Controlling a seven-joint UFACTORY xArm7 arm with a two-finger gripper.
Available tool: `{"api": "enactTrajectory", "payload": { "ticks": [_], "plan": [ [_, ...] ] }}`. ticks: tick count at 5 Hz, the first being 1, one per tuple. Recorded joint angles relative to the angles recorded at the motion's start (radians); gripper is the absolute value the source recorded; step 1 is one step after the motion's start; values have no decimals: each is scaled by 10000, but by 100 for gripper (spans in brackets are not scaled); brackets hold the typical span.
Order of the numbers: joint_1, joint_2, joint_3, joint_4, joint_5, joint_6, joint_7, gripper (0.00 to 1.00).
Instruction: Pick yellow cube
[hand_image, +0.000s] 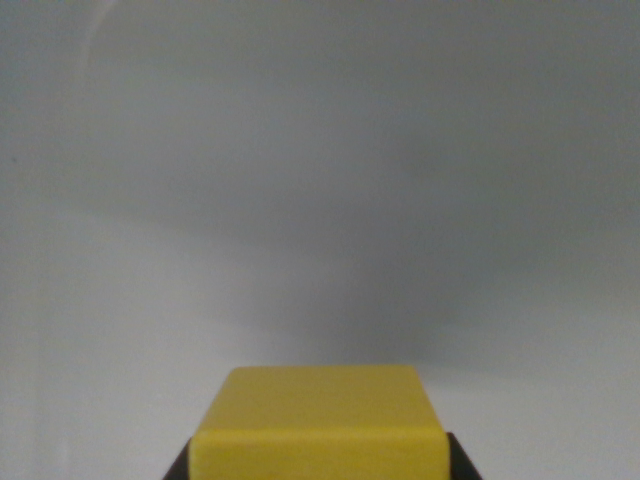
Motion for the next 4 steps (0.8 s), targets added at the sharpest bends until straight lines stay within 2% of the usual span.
{"api": "enactTrajectory", "payload": {
  "ticks": [1, 2, 3, 4],
  "plan": [
    [-8, -132, 9, 239, 22, 370, -10, 100],
    [-8, -132, 9, 239, 22, 370, -10, 100],
    [-16, -279, 18, 505, 47, 781, -20, 100],
    [-16, -279, 18, 505, 47, 781, -20, 100]
  ]
}}
